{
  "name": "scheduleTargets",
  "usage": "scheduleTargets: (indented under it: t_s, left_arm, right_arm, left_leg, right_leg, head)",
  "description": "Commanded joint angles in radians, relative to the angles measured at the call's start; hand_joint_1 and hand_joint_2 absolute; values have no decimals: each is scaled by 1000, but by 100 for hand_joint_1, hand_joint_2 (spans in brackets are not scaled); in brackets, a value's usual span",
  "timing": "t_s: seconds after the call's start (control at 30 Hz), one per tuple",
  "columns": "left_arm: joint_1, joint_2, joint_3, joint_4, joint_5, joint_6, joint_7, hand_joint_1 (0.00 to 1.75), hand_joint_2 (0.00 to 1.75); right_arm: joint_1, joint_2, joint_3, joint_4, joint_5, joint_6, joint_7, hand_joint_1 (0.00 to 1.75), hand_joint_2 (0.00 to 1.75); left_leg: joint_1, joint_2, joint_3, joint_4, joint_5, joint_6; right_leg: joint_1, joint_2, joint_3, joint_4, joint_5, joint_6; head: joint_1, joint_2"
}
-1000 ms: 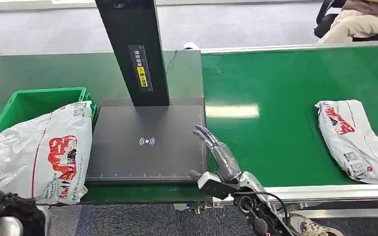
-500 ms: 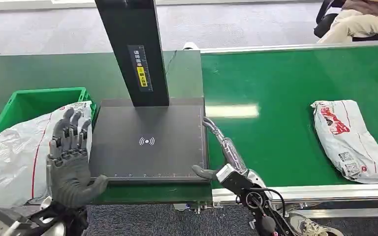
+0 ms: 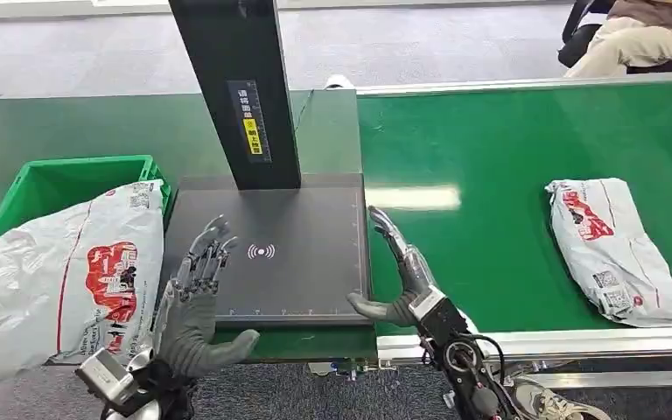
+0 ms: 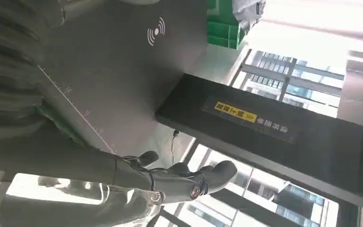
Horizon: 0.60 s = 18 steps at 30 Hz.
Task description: Moved the parcel from conveyor to table for the left to box.
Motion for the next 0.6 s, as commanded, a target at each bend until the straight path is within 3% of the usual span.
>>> scheduleTargets:
  t_s: [0.03,0.47,0.5,0.6]
  left_arm:
    - [-19,11,-14,103,-21,7,6,0,175]
    - [-33,-5,10,186,-25,31,63,0,175]
    - [-40,-10,18,215,-30,31,140,0,175]
    - [-60,-10,11,268,-81,63,175,0,175]
  right_arm:
    - [6,-3,-40,7,-8,3,-6,0,175]
    - [21,-2,-44,-1,-10,2,-17,0,175]
    - [17,-2,-44,4,-10,5,-17,0,175]
    - [11,3,-45,14,-11,4,-17,0,175]
  left_leg:
    - [0,-1,1,-1,0,1]
    - [0,-2,2,-2,0,3]
    - [0,-2,2,-2,0,2]
    - [0,-2,2,-2,0,2]
  right_leg:
    - [0,-2,1,-1,0,-2]
    - [1,-3,3,-3,0,-4]
    - [1,-2,3,-2,0,-3]
    - [0,-2,2,-2,0,-3]
  head:
    - [0,0]
    - [0,0]
    - [0,0]
    - [0,0]
